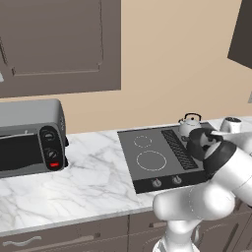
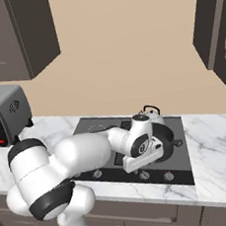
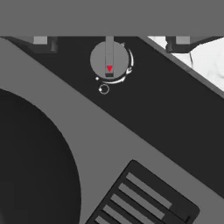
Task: Pick the kettle from the cabinet and place it on a stove burner. Then pick the pot from the counter and place it on another stove burner. Finally, turn both burners on.
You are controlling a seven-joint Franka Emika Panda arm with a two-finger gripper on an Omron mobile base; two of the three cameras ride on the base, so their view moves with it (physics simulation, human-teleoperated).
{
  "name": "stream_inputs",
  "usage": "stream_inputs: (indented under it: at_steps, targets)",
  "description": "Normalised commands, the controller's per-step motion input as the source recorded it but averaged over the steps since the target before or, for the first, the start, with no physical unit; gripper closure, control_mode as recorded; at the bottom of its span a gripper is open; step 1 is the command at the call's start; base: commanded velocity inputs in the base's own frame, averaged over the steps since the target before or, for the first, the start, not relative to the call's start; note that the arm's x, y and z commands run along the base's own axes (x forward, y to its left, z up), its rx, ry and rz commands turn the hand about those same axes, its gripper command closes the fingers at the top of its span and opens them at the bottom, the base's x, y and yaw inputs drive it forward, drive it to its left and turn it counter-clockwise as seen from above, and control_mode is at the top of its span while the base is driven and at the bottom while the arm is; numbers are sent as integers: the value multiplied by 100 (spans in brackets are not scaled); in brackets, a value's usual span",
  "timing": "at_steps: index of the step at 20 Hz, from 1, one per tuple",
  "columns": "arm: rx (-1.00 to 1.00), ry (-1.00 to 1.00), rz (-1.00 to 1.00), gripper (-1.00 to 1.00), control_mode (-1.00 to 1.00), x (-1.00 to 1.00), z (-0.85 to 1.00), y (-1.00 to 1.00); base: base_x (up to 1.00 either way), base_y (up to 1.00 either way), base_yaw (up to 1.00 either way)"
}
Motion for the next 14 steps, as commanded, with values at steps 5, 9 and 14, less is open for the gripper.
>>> stream_inputs:
  at_steps: [5, 9, 14]
  targets:
    - [1, 11, -3, -100, -100, 10, 23, -31, 0, 0, 0]
    - [4, 12, -6, -100, -100, 12, 16, -43, 0, 0, 0]
    - [7, 8, -8, -100, -100, 5, 2, -46, 0, 0, 0]
